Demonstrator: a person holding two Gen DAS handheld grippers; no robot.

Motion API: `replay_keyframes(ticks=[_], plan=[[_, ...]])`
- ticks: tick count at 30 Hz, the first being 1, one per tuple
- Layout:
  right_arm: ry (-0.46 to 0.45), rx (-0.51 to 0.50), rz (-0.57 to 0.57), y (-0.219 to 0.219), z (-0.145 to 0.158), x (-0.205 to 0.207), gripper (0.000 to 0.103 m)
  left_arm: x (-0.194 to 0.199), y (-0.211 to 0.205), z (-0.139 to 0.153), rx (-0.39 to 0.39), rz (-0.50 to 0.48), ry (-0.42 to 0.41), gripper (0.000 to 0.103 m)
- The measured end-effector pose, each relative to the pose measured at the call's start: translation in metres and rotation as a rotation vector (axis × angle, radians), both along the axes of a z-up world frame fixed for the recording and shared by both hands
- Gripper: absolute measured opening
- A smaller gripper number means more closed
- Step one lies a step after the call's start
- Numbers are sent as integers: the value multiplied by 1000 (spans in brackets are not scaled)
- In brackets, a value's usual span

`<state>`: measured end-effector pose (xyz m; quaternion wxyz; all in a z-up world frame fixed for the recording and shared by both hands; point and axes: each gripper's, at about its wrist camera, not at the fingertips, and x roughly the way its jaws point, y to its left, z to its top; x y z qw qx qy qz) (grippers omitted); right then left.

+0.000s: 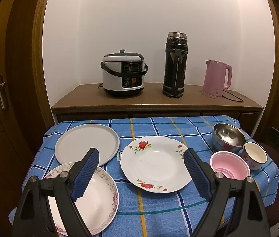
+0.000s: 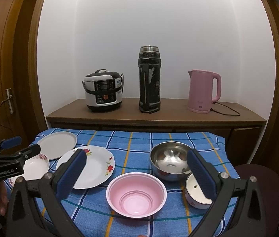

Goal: Organize plates and bowls

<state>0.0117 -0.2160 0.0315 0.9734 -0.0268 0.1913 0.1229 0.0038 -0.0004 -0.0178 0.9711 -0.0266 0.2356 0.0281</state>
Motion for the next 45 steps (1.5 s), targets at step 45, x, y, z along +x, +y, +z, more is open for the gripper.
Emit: replay_keyframes(ticks=[45], plan=[[-4, 21, 45, 16, -10, -2, 103, 0, 7, -2, -5, 0, 1, 90]])
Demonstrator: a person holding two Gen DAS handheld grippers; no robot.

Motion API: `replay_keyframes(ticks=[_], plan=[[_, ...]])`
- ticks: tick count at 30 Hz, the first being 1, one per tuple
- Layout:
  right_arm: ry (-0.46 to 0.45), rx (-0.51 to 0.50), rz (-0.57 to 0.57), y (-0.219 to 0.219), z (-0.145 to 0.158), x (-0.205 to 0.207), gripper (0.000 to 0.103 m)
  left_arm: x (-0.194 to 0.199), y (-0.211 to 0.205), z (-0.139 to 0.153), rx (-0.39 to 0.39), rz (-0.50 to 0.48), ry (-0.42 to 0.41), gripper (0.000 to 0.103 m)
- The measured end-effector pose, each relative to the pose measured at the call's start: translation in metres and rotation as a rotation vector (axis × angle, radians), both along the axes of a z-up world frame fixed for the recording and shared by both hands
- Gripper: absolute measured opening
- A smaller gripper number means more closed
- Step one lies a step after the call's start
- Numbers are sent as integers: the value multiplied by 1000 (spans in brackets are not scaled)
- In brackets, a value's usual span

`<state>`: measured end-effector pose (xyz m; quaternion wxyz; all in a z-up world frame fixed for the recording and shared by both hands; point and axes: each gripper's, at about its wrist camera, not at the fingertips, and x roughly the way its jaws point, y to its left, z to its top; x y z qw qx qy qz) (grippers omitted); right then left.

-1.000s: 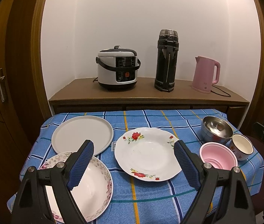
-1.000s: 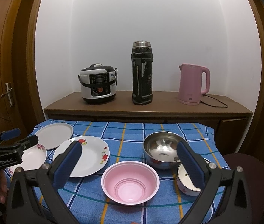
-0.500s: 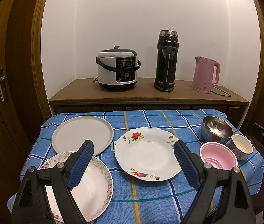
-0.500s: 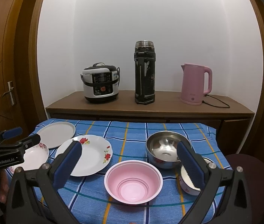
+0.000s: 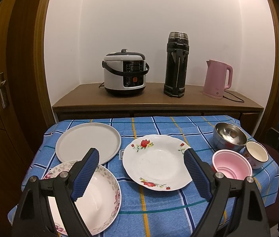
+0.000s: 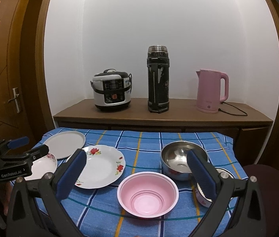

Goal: Organize plates and bowls

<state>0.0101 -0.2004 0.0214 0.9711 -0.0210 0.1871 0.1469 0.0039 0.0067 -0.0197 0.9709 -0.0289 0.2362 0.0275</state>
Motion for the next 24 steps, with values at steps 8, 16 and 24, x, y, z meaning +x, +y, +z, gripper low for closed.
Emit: replay_keyframes(ticks=[8, 16, 24], plan=[[25, 21, 35, 8, 0, 8, 103, 2, 8, -6, -14, 4, 7, 90], [59, 18, 105, 37, -6, 18, 103, 5, 24, -13, -40, 5, 18, 90], [107, -54, 286, 106, -27, 25, 94, -13, 75, -32, -22, 155, 38, 90]])
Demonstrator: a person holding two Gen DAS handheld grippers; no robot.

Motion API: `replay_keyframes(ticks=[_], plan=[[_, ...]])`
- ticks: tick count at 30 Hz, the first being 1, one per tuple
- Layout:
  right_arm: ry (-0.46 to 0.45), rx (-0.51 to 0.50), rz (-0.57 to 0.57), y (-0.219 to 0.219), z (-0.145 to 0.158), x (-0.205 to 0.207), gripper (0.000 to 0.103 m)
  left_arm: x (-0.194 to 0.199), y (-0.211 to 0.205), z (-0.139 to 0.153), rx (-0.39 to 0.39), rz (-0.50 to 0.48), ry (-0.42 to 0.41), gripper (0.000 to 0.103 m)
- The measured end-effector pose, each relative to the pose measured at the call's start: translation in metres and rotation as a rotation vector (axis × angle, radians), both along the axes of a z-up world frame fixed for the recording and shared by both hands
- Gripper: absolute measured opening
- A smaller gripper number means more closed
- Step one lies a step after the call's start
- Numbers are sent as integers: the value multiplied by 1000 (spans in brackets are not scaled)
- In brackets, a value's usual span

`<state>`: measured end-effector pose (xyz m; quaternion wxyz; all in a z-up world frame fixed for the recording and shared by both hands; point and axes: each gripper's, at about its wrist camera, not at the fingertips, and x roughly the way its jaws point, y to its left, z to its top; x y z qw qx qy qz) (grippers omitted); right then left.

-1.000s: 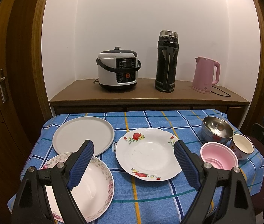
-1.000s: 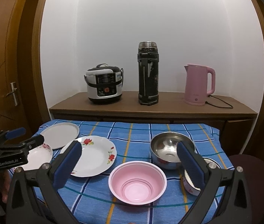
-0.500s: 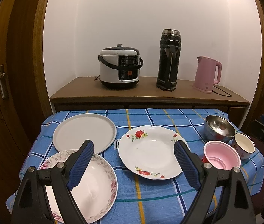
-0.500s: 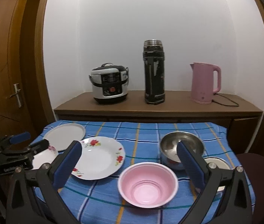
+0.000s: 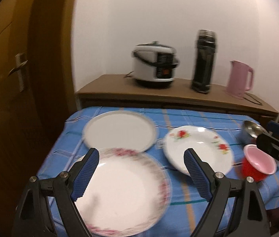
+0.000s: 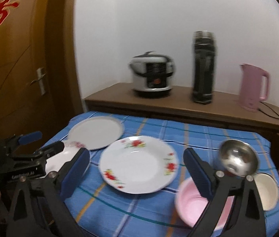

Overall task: Organize plates and bowls
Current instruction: 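Move both grippers to the pink-floral plate rim and close on it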

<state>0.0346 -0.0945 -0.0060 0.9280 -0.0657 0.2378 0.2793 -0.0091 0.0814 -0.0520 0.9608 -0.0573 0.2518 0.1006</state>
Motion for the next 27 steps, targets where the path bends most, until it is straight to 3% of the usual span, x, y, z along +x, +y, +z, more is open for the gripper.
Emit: replay_keyframes(ticks=[11, 15, 22, 27], plan=[[122, -101, 184, 81, -44, 18, 71, -18, 76, -37, -54, 153, 67, 89], [168, -153, 221, 101, -63, 24, 54, -20, 87, -46, -74, 166, 80, 88], [213, -199, 230, 116, -80, 31, 41, -16, 96, -62, -128, 139, 123, 55], [242, -231, 223, 124, -88, 33, 37, -17, 99, -70, -155, 129, 131, 49]])
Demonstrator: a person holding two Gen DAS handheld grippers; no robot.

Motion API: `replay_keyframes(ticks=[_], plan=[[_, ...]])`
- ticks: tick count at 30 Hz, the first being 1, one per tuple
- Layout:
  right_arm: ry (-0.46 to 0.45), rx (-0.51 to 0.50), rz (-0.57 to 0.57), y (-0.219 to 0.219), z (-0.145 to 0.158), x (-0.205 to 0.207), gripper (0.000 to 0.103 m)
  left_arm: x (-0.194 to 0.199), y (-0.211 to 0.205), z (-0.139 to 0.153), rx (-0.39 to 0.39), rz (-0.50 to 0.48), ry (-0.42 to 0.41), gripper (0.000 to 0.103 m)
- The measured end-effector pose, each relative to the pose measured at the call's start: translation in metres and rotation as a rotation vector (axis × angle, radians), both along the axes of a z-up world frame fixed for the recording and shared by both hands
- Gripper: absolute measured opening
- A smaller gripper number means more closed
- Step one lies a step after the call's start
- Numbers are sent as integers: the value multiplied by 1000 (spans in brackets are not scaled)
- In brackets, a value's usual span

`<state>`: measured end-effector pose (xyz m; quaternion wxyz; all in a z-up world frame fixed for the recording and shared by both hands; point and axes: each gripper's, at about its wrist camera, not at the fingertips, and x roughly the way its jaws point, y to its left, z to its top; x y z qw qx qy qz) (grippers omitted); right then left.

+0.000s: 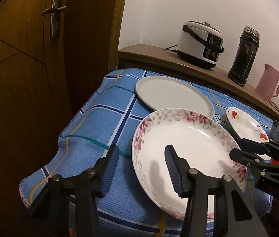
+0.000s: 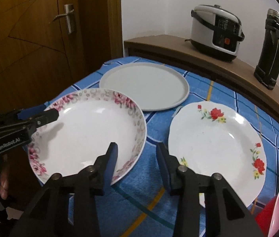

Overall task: Organize plates and bowls
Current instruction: 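Move both grippers to the pink-floral plate rim and close on it, then lift the pink-floral plate off the cloth with both grippers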

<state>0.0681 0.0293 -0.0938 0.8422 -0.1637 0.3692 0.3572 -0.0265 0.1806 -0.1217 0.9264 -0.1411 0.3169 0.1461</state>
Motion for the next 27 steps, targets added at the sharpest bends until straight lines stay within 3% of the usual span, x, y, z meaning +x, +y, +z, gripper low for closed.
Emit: replay_keyframes(ticks=[2, 7, 13, 27], plan=[[9, -10, 6, 3, -3, 0, 31, 0, 1, -3, -13, -7, 6, 41], [19, -6, 12, 4, -5, 0, 27, 1, -2, -11, -28, -28, 18, 38], [2, -4, 11, 6, -5, -3, 25, 2, -4, -14, -15, -26, 20, 24], [-16, -1, -6, 3, 0, -5, 20, 4, -8, -11, 3, -2, 16, 24]])
